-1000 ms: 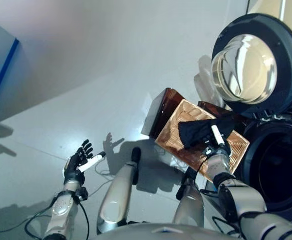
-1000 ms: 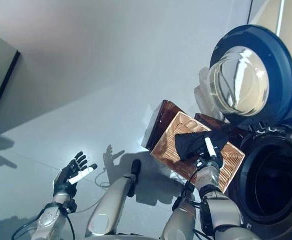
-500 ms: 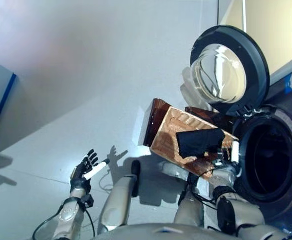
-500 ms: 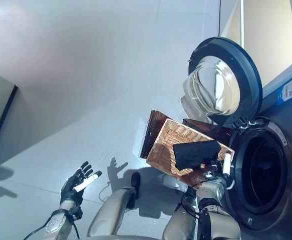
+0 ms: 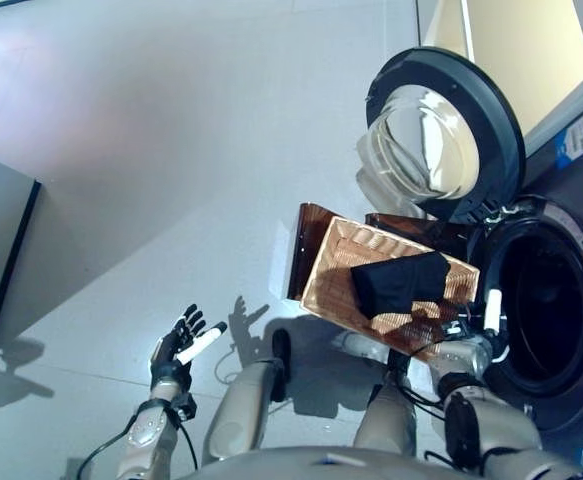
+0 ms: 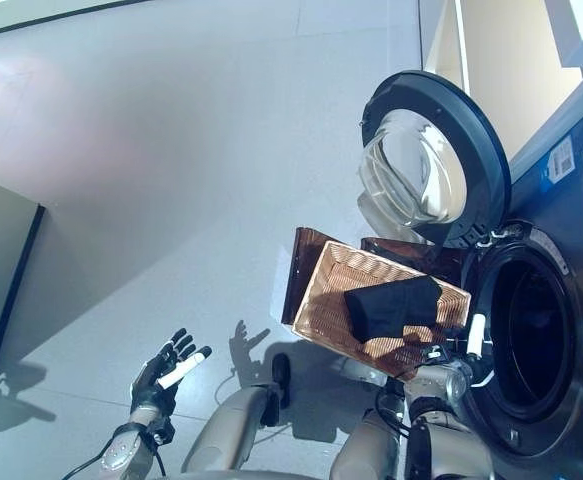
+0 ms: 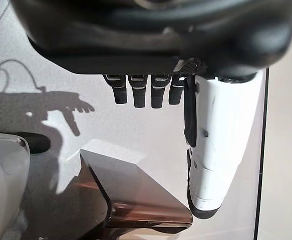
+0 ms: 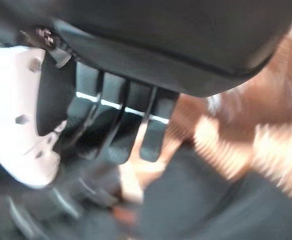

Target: Pick up the clothes and place them into the washing machine

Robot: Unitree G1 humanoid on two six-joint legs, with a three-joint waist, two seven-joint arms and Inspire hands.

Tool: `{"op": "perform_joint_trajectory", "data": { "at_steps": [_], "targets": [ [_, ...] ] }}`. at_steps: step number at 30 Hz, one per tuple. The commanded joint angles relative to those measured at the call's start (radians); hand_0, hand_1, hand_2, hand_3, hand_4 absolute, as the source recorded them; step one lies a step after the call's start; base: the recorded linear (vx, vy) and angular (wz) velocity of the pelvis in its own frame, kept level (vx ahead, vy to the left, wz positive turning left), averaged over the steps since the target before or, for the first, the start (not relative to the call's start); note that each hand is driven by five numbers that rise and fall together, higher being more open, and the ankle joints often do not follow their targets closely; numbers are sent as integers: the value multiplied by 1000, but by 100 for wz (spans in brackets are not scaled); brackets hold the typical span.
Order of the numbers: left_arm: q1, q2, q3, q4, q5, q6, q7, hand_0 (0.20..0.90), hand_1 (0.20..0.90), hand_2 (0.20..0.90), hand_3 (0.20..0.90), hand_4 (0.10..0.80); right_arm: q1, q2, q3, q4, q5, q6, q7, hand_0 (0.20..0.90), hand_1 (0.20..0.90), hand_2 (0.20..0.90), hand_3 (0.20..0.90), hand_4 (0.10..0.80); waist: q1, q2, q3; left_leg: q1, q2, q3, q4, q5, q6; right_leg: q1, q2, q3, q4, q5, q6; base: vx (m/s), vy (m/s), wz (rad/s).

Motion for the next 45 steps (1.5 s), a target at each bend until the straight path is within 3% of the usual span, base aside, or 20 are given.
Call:
{"op": "perform_joint_trajectory", "data": {
  "at_steps": [1,2,7,20,28,45],
  "targets": [
    [63,38,36,-80,72,-109,40,900,900,900,900,800,-21,-81,113,-147,-532,58,-194,900,900,900,900,800,22,4,-3,-8,72,-100,-167,150,-102,-17,3,15,119,-50,-7,-15,-19,-10],
    [64,38,37,-80,73,-109,41,900,900,900,900,800,-20,-80,113,-150,-534,60,-197,900,900,900,900,800,21,4,-4,-8,72,-100,-167,150,-102,-17,3,15,119,-50,-7,-9,-20,-4],
    [62,61,82,-79,132,-139,60,900,900,900,900,800,43,-196,268,-334,-1075,188,-284,900,900,900,900,800,22,1,-5,-26,71,-111,-155,156,-102,-18,3,4,121,-46,-4,-1,-9,1],
    [100,108,66,-155,152,-152,21,900,900,900,900,800,-59,-478,548,-278,-1665,348,-322,900,900,900,900,800,36,-32,27,-79,61,-127,-96,134,-108,-47,-2,-7,166,-60,-7,-20,-6,6],
    [104,123,48,-191,135,-152,20,900,900,900,900,800,-133,-510,668,-236,-1757,385,-327,900,900,900,900,800,40,-43,62,-109,58,-132,-30,112,-112,-73,-2,9,225,-81,-19,-18,3,5],
    [84,119,33,-176,112,-161,41,900,900,900,900,800,-211,-366,753,-219,-1780,411,-351,900,900,900,900,800,38,0,96,-152,51,-110,62,67,-100,-145,-5,63,314,-104,-33,-13,25,-5]
  ]
}}
